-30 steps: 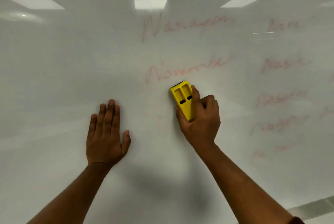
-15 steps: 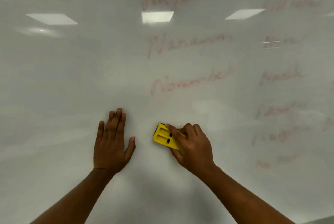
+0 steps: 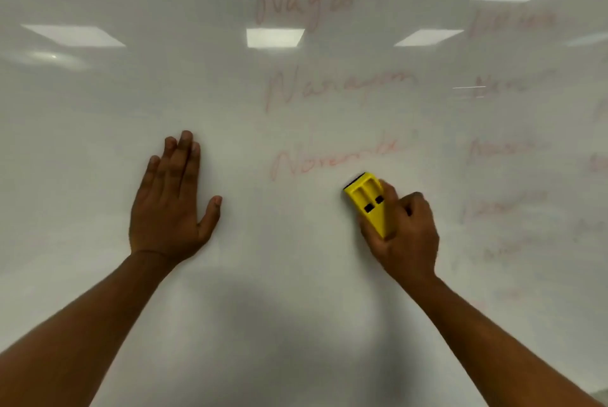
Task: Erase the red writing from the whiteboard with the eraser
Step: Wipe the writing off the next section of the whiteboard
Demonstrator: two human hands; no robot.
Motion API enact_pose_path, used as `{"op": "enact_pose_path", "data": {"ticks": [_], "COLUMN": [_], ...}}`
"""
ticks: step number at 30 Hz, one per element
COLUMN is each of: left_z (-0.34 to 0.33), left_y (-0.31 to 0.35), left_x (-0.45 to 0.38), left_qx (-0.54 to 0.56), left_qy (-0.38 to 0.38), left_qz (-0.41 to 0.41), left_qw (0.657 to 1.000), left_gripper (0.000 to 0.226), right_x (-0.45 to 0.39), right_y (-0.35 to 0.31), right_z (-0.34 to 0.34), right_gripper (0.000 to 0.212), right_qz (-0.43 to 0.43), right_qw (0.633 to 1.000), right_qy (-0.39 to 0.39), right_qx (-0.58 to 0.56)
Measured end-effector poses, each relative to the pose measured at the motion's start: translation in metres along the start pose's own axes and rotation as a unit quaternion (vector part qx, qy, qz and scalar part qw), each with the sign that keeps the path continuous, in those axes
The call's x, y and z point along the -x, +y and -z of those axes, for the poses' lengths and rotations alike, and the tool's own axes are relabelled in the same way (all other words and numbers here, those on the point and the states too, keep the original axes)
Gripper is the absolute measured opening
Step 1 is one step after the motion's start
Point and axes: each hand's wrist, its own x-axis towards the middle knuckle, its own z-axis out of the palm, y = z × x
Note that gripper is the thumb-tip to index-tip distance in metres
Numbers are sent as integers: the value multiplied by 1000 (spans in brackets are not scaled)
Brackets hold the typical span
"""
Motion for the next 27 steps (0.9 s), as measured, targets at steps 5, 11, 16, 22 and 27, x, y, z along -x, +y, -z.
{"op": "enact_pose_path", "data": {"ticks": [5,11,16,22,27], "left_z": [1,5,4,4,2], "left_y": [3,6,7,8,7], "left_x": [0,0,-1,0,0], "left_qx": [-3,-6,-10,-13,-18], "left_qy": [6,5,7,4,13], "left_qz": [-2,1,2,6,5], "left_qw": [1000,1000,1000,1000,1000], "left_gripper": [84,83,84,83,82], "right_x": [-74,-71,-113,-72,-103], "right_y": [18,2,12,-44,-38], "right_z": [9,9,15,-8,-5], "right_gripper": [73,73,77,73,75], "right_qz": [-241,-24,-226,123,-55], "right_qw": [967,999,969,992,995], "right_qy": [83,31,98,14,77], "right_qx": [-24,2,-7,17,-13]}}
